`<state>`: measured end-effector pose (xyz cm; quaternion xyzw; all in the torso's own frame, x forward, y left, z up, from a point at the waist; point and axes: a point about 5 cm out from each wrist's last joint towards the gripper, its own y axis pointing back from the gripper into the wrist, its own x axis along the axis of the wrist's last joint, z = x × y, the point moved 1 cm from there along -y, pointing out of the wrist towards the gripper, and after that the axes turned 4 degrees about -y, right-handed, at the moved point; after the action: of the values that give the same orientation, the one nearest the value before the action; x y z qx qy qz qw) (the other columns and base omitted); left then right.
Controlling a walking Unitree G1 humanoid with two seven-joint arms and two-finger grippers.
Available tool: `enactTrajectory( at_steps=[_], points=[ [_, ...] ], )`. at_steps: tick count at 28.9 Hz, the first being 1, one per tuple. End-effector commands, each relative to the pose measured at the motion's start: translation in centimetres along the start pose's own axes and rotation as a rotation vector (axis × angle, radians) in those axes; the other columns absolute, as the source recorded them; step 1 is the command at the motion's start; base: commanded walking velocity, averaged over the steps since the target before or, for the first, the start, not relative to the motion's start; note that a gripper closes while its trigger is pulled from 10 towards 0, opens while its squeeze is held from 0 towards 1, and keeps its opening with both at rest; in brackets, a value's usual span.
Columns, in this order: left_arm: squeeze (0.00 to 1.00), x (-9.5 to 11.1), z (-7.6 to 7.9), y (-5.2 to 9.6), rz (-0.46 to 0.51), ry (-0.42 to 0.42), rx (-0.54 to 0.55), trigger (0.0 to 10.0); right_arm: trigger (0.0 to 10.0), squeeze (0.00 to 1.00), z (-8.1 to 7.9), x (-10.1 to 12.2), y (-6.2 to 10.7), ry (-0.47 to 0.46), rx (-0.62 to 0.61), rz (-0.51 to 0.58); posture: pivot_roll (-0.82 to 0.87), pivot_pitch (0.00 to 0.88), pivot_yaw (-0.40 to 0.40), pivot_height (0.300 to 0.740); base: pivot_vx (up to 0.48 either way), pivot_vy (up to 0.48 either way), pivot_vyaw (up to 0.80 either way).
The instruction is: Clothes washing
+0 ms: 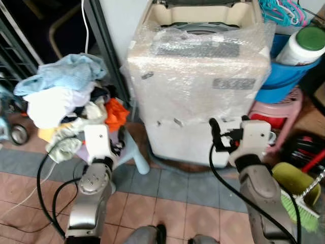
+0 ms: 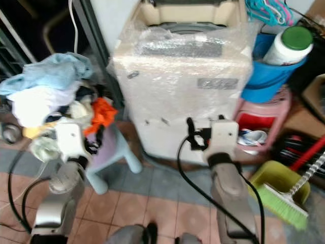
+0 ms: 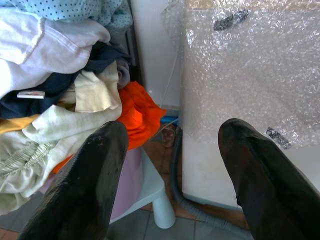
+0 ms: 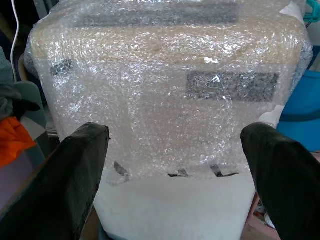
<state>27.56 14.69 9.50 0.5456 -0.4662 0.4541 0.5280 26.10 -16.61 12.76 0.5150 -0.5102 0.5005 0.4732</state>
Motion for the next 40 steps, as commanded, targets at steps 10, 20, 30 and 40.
enactTrajectory(
  at_steps=[10,20,30,40],
  points=[
    [0.00,0.5,-0.6,-0.2,-0.030,0.111,-0.017,10.0,10.0,0.00,0.1,-0.6,-0.4,0.055,-0.044,-0.053,-0.04,0.083,0.070,0.740,0.000,0.038,0.00],
    [0.00,0.7,-0.7,-0.2,0.055,0.085,-0.016,10.0,10.0,0.00,-2.5,0.6,-0.2,0.040,0.171,0.006,-0.05,0.080,0.067,0.740,0.000,0.000,0.08],
    [0.00,1.2,0.3,-0.9,0.070,0.126,-0.070,10.0,10.0,0.00,-2.7,2.6,-0.7,0.067,0.234,0.100,-0.08,0.087,0.080,0.740,0.210,0.000,0.76],
    [0.00,1.0,0.1,-0.9,0.058,0.134,-0.040,10.0,10.0,0.00,-3.0,3.2,-1.8,0.098,0.312,0.126,-0.06,0.091,0.067,0.740,0.435,0.025,0.70]
  ],
)
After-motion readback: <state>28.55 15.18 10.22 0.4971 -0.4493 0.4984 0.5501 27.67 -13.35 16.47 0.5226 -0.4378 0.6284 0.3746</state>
